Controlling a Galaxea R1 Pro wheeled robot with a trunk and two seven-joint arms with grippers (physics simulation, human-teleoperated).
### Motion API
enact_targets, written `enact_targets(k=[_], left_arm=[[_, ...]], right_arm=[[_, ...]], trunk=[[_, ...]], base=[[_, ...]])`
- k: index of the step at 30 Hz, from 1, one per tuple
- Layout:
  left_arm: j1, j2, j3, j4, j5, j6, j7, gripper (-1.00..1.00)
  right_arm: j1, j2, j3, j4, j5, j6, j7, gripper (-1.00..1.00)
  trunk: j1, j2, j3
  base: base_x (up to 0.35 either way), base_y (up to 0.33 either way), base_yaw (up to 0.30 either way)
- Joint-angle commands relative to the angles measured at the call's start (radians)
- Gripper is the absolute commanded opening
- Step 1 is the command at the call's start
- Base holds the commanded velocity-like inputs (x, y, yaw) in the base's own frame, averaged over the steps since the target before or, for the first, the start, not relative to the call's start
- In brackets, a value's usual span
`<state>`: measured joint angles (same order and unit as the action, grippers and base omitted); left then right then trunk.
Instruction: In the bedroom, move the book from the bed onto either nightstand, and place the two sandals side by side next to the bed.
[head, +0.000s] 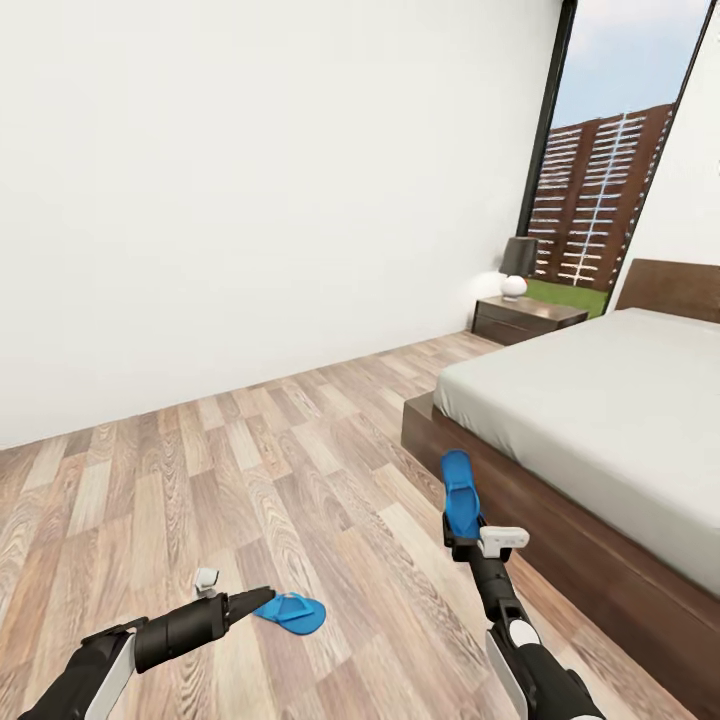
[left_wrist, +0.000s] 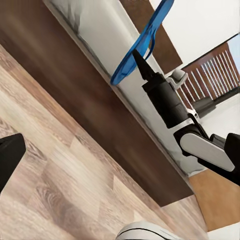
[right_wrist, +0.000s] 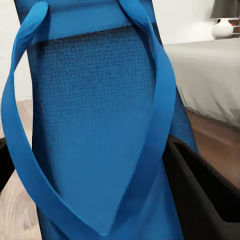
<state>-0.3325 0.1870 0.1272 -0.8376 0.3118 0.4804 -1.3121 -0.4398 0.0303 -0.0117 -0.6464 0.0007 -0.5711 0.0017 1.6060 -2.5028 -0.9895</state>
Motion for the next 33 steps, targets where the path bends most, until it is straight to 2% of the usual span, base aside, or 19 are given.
enact_targets(k=[1, 8, 11, 13, 18, 21, 23, 24, 27, 29, 33], left_arm=[[0.0, 0.0, 0.0, 0.0, 0.003, 0.01, -0.003, 1.0], [0.0, 0.001, 0.0, 0.0, 0.003, 0.01, -0.003, 1.0], [0.0, 0.001, 0.0, 0.0, 0.003, 0.01, -0.004, 1.0], [0.0, 0.002, 0.0, 0.0, 0.003, 0.01, -0.004, 1.0], [0.0, 0.002, 0.0, 0.0, 0.003, 0.01, -0.004, 1.0], [0.0, 0.002, 0.0, 0.0, 0.003, 0.01, -0.004, 1.0], [0.0, 0.002, 0.0, 0.0, 0.003, 0.01, -0.004, 1.0], [0.0, 0.002, 0.0, 0.0, 0.003, 0.01, -0.004, 1.0], [0.0, 0.002, 0.0, 0.0, 0.003, 0.01, -0.003, 1.0], [0.0, 0.002, 0.0, 0.0, 0.003, 0.01, -0.003, 1.0], [0.0, 0.002, 0.0, 0.0, 0.003, 0.01, -0.003, 1.0]], right_arm=[[0.0, 0.0, -0.001, 0.001, -0.004, -0.003, 0.004, -1.0], [0.0, 0.0, 0.001, 0.0, -0.007, 0.0, 0.007, -1.0], [0.0, 0.0, 0.002, 0.0, -0.028, 0.004, 0.007, -1.0], [0.0, 0.0, 0.003, 0.001, -0.092, 0.008, 0.006, -1.0], [0.0, 0.0, 0.004, 0.001, -0.267, 0.027, 0.006, -1.0], [0.0, 0.0, 0.005, 0.001, -0.326, 0.087, 0.006, -1.0], [0.0, 0.0, 0.009, 0.002, -0.333, 0.103, 0.007, -1.0], [0.0, 0.0, 0.019, 0.002, -0.335, 0.112, 0.014, -1.0], [0.0, 0.0, 0.108, 0.001, -0.34, 0.176, 0.063, -1.0], [0.0, -0.001, 0.15, 0.001, -0.341, 0.211, 0.077, -1.0], [0.0, -0.001, 0.17, 0.0, -0.341, 0.24, 0.095, -1.0]], trunk=[[-0.001, 0.0, 0.003], [-0.004, 0.002, 0.03], [-0.005, 0.002, 0.042], [-0.006, 0.003, 0.049], [-0.025, 0.038, 0.065], [-0.037, 0.059, 0.075], [-0.044, 0.073, 0.081], [-0.048, 0.08, 0.084], [-0.06, 0.101, 0.093], [-0.067, 0.115, 0.1], [-0.083, 0.143, 0.112]], base=[[0.0, 0.0, 0.0], [0.0, 0.0, 0.0], [0.0, 0.0, 0.0], [0.0, 0.0, 0.0], [0.0, 0.0, 0.0], [0.0, 0.0, 0.0], [0.0, 0.0, 0.0], [0.0, 0.0, 0.0], [0.0, 0.0, 0.0], [0.0, 0.0, 0.0], [0.0, 0.0, 0.0]])
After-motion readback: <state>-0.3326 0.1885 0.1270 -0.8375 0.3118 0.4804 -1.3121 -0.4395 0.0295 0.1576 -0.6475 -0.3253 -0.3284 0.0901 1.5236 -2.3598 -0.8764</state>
